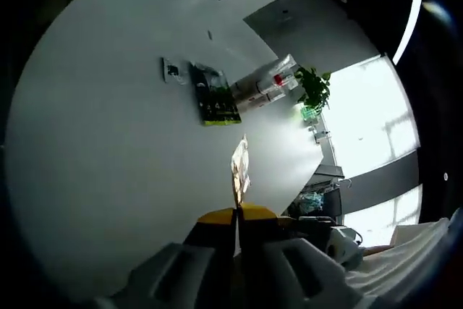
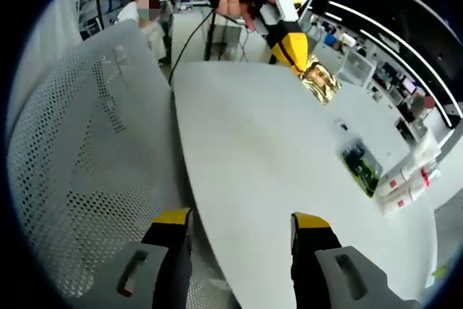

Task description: Arrange the skincare products in the storage area until every visible bottle or jar stands upright without overlapping.

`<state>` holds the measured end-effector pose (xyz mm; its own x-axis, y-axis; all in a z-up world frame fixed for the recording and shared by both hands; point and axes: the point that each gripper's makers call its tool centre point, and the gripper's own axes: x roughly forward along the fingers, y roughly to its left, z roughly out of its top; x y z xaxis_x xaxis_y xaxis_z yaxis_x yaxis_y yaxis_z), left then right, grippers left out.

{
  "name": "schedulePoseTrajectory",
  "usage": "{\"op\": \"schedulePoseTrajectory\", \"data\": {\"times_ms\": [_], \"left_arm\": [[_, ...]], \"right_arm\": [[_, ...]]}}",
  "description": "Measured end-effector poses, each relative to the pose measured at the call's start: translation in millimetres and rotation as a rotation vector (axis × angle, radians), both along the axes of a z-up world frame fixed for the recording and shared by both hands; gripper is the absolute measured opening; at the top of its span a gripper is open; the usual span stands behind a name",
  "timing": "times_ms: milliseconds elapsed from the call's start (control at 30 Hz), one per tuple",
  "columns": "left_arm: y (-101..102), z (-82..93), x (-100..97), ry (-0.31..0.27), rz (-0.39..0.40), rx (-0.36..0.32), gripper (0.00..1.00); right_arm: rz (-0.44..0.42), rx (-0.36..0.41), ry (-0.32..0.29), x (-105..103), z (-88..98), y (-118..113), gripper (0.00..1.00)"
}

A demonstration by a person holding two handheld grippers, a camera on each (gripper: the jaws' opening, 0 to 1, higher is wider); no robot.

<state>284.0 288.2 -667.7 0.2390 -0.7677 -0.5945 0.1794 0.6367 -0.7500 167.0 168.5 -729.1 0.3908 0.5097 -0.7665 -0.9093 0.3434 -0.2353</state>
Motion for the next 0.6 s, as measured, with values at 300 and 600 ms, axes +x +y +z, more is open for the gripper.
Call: {"op": "schedulePoseTrajectory", "data": {"times_ms": [300, 600], "left_arm": [[4, -9.9, 11.9, 0.044, -0.051, 0.064, 0.00], [7, -23.9, 18.5, 0.085, -0.087, 0.139, 0.00]], "right_arm": [[-0.027, -0.009, 0.000, 4, -1.7, -6, 0.52], [-0.057, -0.044, 0.013, 6, -9.4, -15, 0.46]]}}
